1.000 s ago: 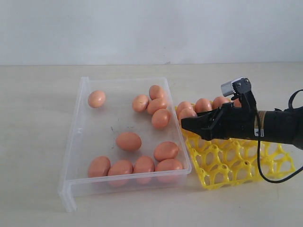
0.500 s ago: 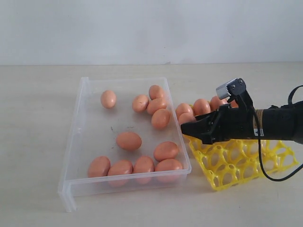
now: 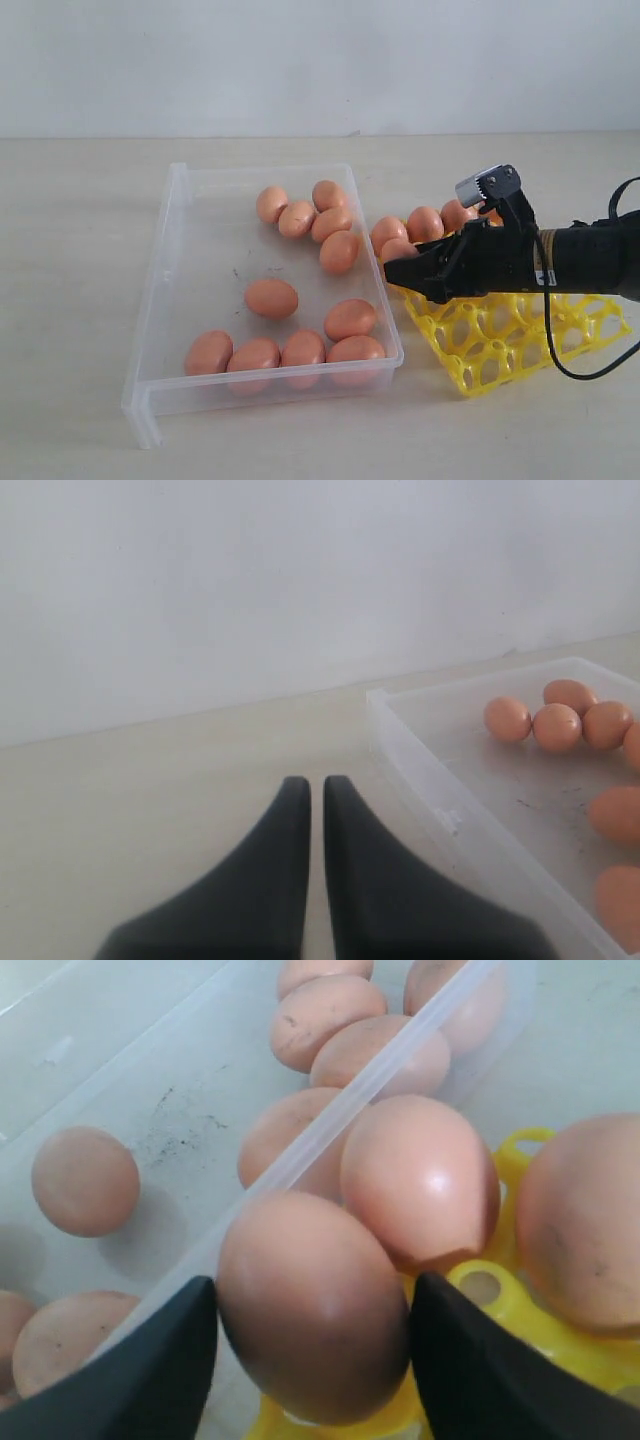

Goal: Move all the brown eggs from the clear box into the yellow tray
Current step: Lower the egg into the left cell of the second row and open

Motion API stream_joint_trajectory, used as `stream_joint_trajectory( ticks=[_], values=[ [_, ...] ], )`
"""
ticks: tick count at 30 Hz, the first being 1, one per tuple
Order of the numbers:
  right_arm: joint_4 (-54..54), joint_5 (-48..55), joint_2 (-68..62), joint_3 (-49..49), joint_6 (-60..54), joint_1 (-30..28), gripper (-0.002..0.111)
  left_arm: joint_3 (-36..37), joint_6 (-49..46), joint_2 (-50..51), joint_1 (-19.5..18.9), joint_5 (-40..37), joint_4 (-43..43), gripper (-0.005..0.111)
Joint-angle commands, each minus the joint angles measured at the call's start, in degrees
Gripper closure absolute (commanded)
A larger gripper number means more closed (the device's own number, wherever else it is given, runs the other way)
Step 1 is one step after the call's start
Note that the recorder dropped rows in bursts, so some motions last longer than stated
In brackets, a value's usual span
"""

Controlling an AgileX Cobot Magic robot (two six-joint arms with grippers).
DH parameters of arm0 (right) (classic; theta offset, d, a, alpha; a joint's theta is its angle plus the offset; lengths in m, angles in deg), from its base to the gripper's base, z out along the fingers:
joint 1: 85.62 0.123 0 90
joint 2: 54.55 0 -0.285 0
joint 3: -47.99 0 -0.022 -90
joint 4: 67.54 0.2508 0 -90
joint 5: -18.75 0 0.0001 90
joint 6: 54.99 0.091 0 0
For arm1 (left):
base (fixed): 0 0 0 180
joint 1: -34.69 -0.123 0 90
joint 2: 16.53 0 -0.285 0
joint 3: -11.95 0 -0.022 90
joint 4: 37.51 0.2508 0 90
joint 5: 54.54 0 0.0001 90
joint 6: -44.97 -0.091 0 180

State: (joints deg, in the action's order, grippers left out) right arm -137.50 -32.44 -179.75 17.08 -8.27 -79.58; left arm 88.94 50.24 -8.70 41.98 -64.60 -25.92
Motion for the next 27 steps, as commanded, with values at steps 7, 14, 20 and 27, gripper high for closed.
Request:
stream_joint_trajectory(
  ticks=[7, 14, 20, 27],
  values=[
    [-0.16, 6.86, 2.48, -0.26, 1.27, -0.2, 0.049, 0.23, 0.29, -0.04, 0.33, 0.18, -0.13, 0.103],
    [-1.39, 9.67, 7.03, -0.5, 2.86, -0.2, 0.049, 0.23, 0.29, -0.04, 0.33, 0.18, -0.13, 0.103],
    [-1.84, 9.42, 10.03, -0.5, 3.93, -0.2, 0.049, 0.23, 0.29, -0.04, 0.33, 0.18, -0.13, 0.103],
    [-7.68, 12.16, 12.86, -0.5, 14.41, -0.2, 0.053, 0.23, 0.29, -0.04, 0.33, 0.18, -0.13, 0.103]
  ],
)
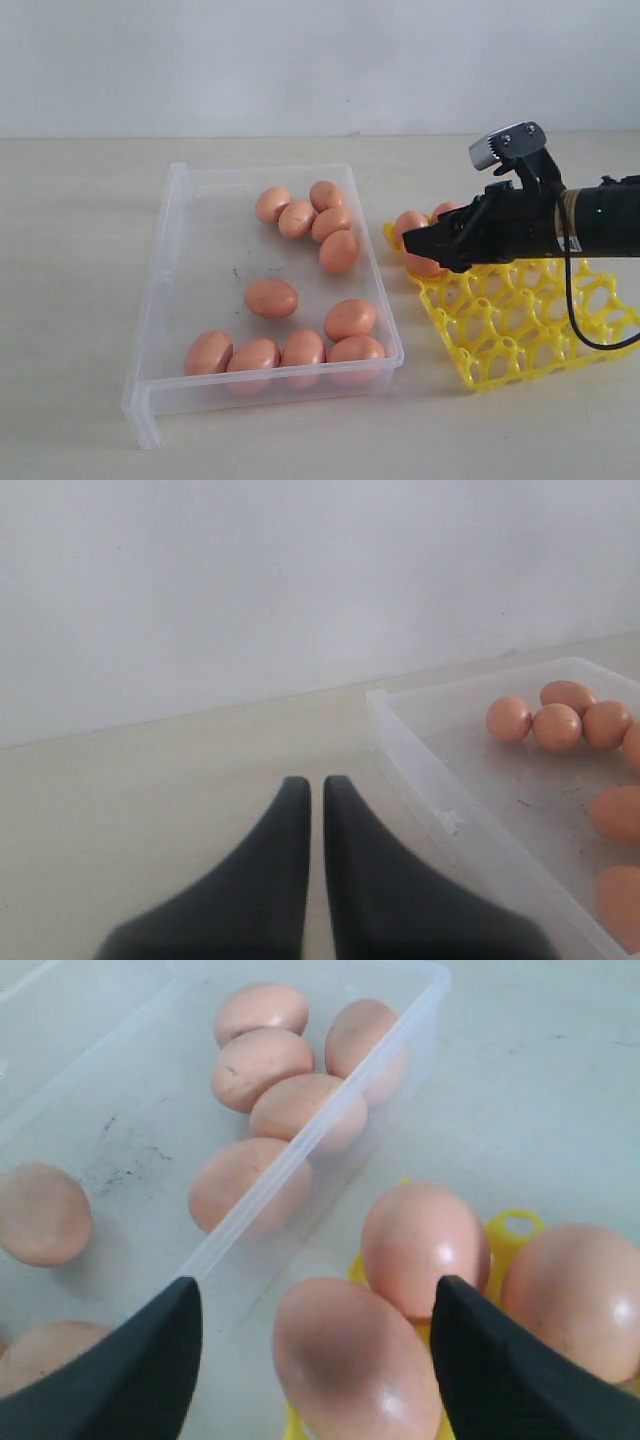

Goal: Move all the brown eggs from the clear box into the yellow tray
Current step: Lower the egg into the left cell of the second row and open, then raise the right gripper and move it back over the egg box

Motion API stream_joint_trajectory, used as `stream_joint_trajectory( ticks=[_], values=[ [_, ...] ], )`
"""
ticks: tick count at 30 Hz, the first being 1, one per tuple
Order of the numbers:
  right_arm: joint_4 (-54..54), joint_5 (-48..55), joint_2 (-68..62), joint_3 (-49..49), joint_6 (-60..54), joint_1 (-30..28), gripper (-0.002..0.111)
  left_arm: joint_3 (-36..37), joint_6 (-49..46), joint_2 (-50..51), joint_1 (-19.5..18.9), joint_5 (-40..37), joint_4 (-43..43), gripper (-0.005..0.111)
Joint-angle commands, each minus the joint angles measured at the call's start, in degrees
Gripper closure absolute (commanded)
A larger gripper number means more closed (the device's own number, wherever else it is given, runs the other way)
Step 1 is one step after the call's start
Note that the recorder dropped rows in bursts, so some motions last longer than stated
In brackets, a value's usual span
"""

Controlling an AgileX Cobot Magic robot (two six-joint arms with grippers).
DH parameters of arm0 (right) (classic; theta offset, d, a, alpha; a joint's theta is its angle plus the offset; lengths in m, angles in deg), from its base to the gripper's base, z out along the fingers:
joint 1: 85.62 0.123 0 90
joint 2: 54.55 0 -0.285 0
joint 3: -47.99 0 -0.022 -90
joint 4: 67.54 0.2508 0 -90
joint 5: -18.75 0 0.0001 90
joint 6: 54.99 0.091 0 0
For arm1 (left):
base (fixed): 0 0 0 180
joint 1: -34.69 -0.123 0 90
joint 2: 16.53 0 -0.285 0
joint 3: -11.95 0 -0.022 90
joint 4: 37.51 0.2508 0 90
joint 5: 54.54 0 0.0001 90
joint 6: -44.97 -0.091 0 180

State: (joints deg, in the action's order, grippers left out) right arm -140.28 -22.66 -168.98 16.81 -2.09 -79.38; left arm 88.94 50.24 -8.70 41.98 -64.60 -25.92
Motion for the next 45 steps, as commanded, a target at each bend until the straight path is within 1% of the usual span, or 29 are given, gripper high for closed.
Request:
stream_joint_trajectory(
  ticks=[1, 2, 5, 9, 14, 17, 20, 23, 25, 27, 29, 31, 33, 36, 41, 43, 45],
  values=[
    [-7.55, 3.61, 2.54, -0.24, 11.03, -0.4, 0.06, 0.23, 0.29, -0.04, 0.33, 0.18, -0.13, 0.103],
    [-9.74, 4.85, 2.7, -0.34, 13.38, -0.4, 0.07, 0.23, 0.29, -0.04, 0.33, 0.18, -0.13, 0.103],
    [-12.45, 5.01, 2.73, -1.05, 15.76, -0.4, 0.108, 0.23, 0.29, -0.04, 0.33, 0.18, -0.13, 0.103],
    [-13.18, 4.37, 2.73, -1.56, 16.5, -0.4, 0.109, 0.23, 0.29, -0.04, 0.33, 0.18, -0.13, 0.103],
    [-9.76, 8.95, 2.73, -1.56, 13.97, -0.4, 0.109, 0.23, 0.29, -0.04, 0.33, 0.18, -0.13, 0.103],
    [-8.51, 7.66, 2.01, -1.56, 13.15, -0.29, 0.109, 0.23, 0.29, -0.04, 0.33, 0.18, -0.13, 0.103],
    [-7.65, 7.42, 0.7, -1.45, 10.46, 1.34, 0.109, 0.23, 0.29, -0.04, 0.33, 0.18, -0.13, 0.103],
    [-5.89, 11.82, -0.77, -1.32, 8.2, 3.17, 0.109, 0.23, 0.29, -0.04, 0.33, 0.18, -0.13, 0.103],
    [-5.89, 16.3, -1.13, -1.32, 8.75, 4.17, 0.109, 0.23, 0.29, -0.04, 0.33, 0.18, -0.13, 0.103],
    [-6.79, 16.88, -0.84, -1.32, 10.47, 4.18, 0.109, 0.23, 0.29, -0.04, 0.33, 0.18, -0.13, 0.103],
    [-9.65, 14.43, 0.64, -1.32, 12.6, 4.18, 0.109, 0.23, 0.29, -0.04, 0.33, 0.18, -0.13, 0.103],
    [-14.61, 11.3, 2.93, -1.32, 17.62, 4.18, 0.109, 0.23, 0.29, -0.04, 0.33, 0.18, -0.13, 0.103],
    [-19.07, 6.11, 6.47, -1.32, 21.51, 4.18, 0.109, 0.23, 0.29, -0.04, 0.33, 0.18, -0.13, 0.103],
    [-19.61, -2.55, 12.98, -1.32, 22.31, 4.18, 0.109, 0.23, 0.29, -0.04, 0.33, 0.18, -0.13, 0.103],
    [-19.19, -18.47, 25.62, -1.32, 17.62, 4.25, 0.109, 0.23, 0.29, -0.04, 0.33, 0.18, -0.13, 0.103],
    [-19.19, -21.28, 28.86, -1.32, 14.31, 4.85, 0.109, 0.23, 0.29, -0.04, 0.33, 0.18, -0.13, 0.103],
    [-19.19, -20.48, 32.17, -1.32, 10.95, 7.09, 0.109, 0.23, 0.29, -0.04, 0.33, 0.18, -0.13, 0.103]
  ],
)
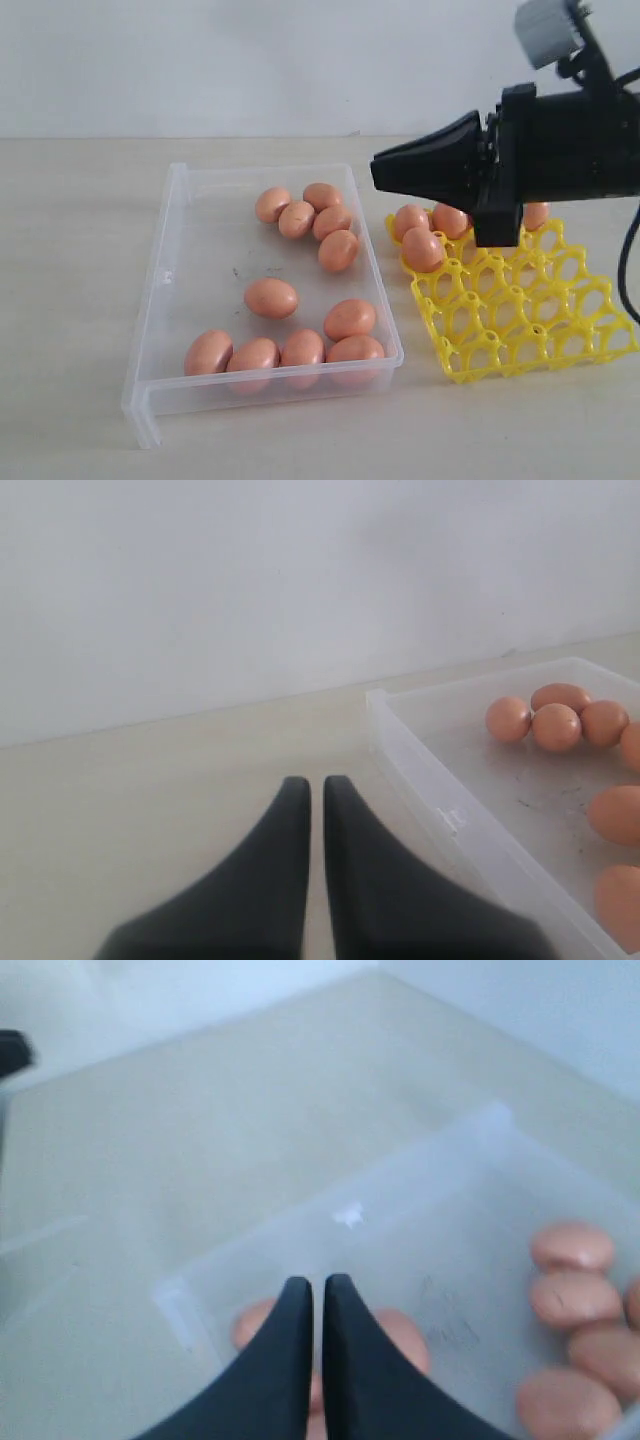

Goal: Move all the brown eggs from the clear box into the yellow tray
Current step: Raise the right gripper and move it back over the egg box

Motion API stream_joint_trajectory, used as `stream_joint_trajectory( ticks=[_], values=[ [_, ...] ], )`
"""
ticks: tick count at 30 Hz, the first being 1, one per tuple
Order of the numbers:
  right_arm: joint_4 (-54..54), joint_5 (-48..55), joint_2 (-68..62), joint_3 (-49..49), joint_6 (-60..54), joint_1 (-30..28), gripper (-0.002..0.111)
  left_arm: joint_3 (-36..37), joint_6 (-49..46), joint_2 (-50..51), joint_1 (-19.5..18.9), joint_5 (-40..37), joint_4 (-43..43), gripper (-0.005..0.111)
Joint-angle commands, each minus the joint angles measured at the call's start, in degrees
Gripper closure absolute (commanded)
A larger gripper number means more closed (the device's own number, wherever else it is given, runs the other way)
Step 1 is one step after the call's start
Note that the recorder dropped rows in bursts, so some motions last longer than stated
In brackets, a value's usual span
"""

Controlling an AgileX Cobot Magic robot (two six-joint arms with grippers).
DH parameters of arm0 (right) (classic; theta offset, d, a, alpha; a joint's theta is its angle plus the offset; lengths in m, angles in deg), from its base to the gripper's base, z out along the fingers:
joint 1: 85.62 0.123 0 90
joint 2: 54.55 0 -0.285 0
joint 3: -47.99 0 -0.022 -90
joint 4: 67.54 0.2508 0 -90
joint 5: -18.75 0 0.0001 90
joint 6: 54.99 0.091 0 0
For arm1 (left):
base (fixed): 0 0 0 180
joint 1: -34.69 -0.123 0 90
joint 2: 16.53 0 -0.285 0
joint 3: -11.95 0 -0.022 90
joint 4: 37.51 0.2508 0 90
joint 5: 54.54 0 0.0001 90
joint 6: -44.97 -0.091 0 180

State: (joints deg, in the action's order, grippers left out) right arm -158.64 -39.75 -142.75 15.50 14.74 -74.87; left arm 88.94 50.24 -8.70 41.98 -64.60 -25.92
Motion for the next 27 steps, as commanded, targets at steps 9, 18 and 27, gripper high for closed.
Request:
stream_joint_trajectory(
  ticks=[9, 18, 27],
  values=[
    [20.0, 41.05, 10.62, -0.01, -26.54, 22.8, 0.109, 0.23, 0.29, -0.04, 0.33, 0.18, -0.13, 0.103],
    [55.36, 34.16, 10.52, -0.01, -52.01, 29.93, 0.109, 0.23, 0.29, -0.04, 0.33, 0.18, -0.13, 0.103],
    [63.98, 31.22, 10.63, -0.01, -68.17, 29.79, 0.109, 0.23, 0.29, -0.04, 0.33, 0.18, -0.13, 0.103]
  ],
)
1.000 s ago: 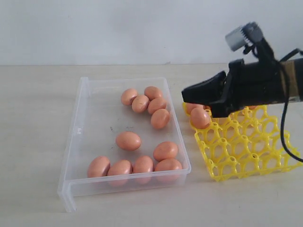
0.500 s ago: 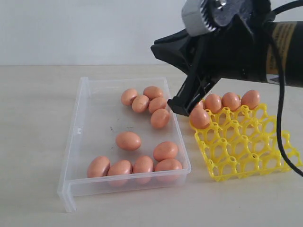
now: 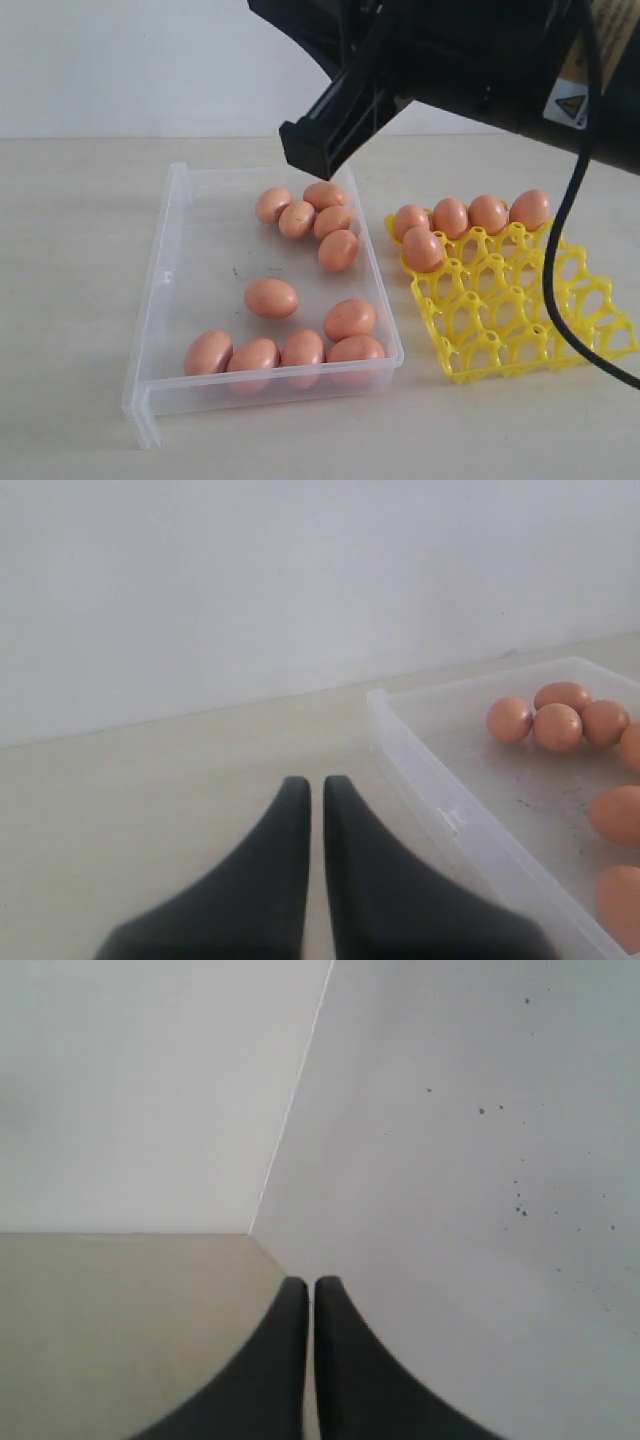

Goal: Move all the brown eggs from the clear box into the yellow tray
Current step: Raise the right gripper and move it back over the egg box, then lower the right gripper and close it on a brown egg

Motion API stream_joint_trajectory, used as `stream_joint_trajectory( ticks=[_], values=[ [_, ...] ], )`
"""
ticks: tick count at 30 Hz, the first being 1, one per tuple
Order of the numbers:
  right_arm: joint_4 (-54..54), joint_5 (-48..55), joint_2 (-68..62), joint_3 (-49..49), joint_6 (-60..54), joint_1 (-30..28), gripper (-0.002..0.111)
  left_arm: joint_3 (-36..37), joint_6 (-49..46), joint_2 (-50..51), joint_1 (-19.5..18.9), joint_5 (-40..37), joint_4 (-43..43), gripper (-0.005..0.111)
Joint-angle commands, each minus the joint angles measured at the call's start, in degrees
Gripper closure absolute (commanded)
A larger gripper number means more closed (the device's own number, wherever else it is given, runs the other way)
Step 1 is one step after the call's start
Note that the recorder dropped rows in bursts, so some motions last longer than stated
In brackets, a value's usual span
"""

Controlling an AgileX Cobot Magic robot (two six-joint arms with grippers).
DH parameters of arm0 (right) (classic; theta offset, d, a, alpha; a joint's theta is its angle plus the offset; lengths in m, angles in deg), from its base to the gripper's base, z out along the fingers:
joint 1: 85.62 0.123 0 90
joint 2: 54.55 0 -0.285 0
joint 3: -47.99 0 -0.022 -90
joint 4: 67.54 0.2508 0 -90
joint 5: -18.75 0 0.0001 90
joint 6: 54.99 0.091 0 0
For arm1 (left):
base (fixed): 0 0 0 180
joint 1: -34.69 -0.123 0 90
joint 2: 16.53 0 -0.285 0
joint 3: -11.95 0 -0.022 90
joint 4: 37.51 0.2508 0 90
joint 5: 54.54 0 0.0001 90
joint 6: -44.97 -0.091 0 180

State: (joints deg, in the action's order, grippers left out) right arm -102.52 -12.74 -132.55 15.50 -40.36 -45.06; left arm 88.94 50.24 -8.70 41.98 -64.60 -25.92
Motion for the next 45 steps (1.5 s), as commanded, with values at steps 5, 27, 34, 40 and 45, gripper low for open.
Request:
stream_joint_trajectory(
  ticks=[5, 27, 34, 40, 45],
  values=[
    [26.0, 4.66, 0.22, -0.01, -42.26, 2.42, 0.109, 0.23, 0.29, -0.04, 0.33, 0.18, -0.13, 0.103],
    [48.6, 75.59, -24.08, 29.24, -30.46, -4.74, 0.075, 0.23, 0.29, -0.04, 0.33, 0.18, -0.13, 0.103],
    [39.74, 87.5, -36.55, 39.98, -28.54, -4.62, 0.056, 0.23, 0.29, -0.04, 0.33, 0.18, -0.13, 0.103],
    [38.94, 91.45, -42.43, 44.24, -34.17, -4.62, 0.056, 0.23, 0.29, -0.04, 0.33, 0.18, -0.13, 0.103],
    [38.09, 91.43, -46.18, 47.45, -35.61, -4.62, 0.056, 0.23, 0.29, -0.04, 0.33, 0.18, -0.13, 0.103]
  ],
)
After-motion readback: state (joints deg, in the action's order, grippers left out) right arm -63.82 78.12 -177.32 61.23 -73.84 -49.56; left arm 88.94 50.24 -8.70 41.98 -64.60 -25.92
